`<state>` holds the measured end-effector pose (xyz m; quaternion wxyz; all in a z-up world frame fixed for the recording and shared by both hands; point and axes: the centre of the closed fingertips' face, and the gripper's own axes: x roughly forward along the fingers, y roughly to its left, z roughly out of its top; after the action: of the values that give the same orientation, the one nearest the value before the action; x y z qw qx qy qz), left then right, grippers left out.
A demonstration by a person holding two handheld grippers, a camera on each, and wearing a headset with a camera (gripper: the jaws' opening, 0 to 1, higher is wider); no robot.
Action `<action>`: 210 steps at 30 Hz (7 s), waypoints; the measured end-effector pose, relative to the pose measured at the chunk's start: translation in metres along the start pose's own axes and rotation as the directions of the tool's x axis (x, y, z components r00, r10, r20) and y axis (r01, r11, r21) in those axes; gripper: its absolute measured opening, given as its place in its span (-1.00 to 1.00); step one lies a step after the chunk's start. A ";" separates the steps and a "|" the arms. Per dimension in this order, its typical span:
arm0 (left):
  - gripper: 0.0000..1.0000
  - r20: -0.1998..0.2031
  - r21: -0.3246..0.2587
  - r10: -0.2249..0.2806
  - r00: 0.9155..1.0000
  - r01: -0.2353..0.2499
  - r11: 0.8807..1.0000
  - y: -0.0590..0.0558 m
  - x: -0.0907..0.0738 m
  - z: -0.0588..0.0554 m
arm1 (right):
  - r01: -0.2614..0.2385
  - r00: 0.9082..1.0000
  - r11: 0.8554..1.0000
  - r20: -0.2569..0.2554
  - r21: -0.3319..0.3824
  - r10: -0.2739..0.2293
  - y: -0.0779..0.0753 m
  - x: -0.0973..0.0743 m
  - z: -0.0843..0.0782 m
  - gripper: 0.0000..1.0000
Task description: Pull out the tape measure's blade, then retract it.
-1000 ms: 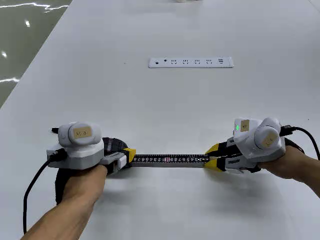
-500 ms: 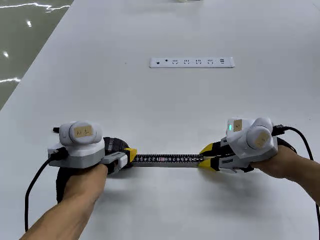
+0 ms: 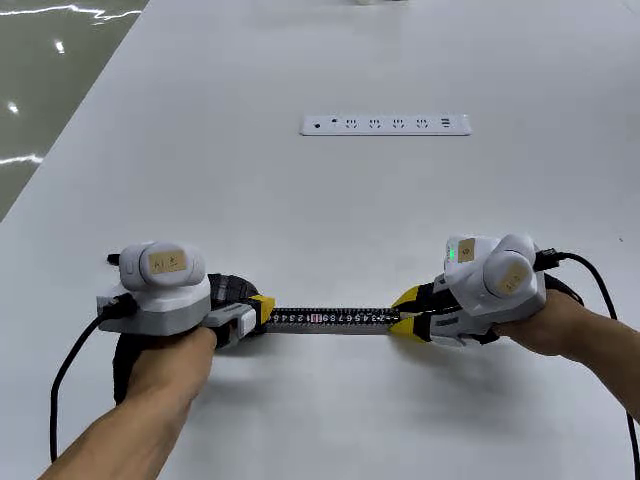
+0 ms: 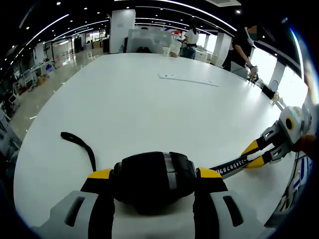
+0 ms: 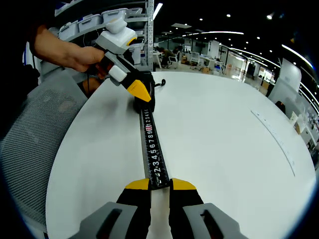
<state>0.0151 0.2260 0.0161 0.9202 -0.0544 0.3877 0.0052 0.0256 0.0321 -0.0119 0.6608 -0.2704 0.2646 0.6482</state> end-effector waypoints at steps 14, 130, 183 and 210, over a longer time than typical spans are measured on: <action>0.17 -0.003 0.000 -0.002 1.000 0.002 1.000 0.000 0.000 0.000 | -0.010 1.000 1.000 0.015 0.003 0.010 0.003 0.010 0.010 -0.81; 0.19 -0.024 -0.044 -0.023 0.999 0.022 0.999 0.002 0.001 -0.001 | -0.077 0.993 0.992 0.084 -0.096 0.086 0.024 0.104 0.102 -0.78; 0.49 0.015 0.049 -0.113 0.994 0.112 0.993 -0.008 -0.025 0.007 | 0.003 0.996 0.999 0.085 -0.054 0.002 0.021 0.062 0.094 -0.37; 0.71 0.051 0.192 -0.200 0.978 0.187 0.963 -0.010 -0.050 -0.002 | 0.100 0.984 0.988 0.134 0.118 -0.115 0.029 -0.002 0.066 -0.04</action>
<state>-0.0203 0.2171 0.0514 0.9303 -0.0053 0.3469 -0.1191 -0.0037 0.0772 0.0363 0.7258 -0.2010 0.2378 0.6134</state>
